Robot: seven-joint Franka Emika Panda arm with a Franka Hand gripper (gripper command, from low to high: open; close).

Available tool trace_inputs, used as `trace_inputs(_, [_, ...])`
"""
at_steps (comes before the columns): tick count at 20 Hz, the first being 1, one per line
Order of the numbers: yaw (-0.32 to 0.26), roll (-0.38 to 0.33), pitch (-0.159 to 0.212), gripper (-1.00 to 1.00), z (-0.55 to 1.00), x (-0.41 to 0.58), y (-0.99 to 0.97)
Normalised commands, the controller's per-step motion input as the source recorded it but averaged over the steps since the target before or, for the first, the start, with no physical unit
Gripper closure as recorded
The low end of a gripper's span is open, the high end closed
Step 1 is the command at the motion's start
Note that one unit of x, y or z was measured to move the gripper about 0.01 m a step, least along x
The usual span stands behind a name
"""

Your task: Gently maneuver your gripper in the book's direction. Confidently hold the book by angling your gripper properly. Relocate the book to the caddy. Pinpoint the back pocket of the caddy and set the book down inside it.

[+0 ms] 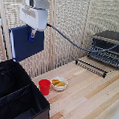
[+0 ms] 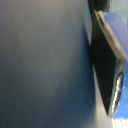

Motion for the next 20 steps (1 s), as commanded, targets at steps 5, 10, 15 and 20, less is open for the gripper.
trace_inputs(5, [0.0, -0.078, 0.099, 1.0, 0.78, 0.716, 0.58])
trace_inputs(10, [-0.009, -0.033, 0.163, 1.0, 0.51, 0.454, 0.61])
trace_inputs(15, [-0.054, 0.018, 0.104, 1.0, 0.26, -0.119, 0.57])
trace_inputs(20, [-0.076, 0.009, 0.055, 1.0, 0.39, -0.079, 0.58])
